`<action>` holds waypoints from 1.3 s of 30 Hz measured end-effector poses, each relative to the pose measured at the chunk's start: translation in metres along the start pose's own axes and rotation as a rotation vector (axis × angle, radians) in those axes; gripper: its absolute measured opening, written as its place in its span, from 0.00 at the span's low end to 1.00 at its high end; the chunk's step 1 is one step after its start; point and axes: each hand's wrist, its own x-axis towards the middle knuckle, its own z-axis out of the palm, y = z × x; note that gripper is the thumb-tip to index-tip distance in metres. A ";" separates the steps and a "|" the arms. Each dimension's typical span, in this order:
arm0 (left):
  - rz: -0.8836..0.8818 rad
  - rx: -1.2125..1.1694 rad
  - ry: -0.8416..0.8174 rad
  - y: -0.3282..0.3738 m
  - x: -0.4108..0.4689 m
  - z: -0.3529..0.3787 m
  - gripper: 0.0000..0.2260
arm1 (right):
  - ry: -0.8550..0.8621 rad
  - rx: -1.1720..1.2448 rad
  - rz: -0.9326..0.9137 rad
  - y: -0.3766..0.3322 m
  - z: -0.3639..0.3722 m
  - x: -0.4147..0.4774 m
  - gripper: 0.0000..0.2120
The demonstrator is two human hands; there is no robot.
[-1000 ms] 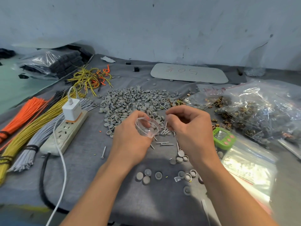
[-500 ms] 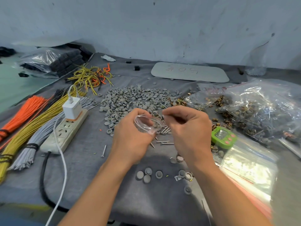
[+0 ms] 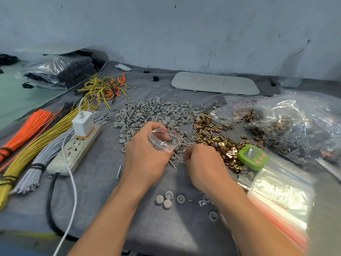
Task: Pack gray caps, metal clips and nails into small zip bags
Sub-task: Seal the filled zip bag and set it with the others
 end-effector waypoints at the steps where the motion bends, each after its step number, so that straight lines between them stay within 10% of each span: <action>1: -0.003 0.005 -0.004 0.000 0.000 0.000 0.18 | 0.009 0.001 0.019 0.000 -0.003 0.000 0.15; 6: 0.001 0.048 -0.032 0.000 -0.001 0.001 0.20 | 0.029 -0.032 0.023 0.005 -0.012 -0.003 0.14; 12: 0.002 0.092 -0.048 0.000 -0.001 0.004 0.17 | 0.295 0.514 -0.076 0.010 -0.019 -0.003 0.11; 20: -0.047 0.055 0.040 -0.002 0.002 0.002 0.15 | -0.134 -0.032 -0.166 0.004 -0.001 -0.008 0.17; 39: -0.022 0.060 0.001 -0.002 0.001 0.000 0.16 | 0.176 -0.056 -0.032 -0.004 -0.009 -0.019 0.04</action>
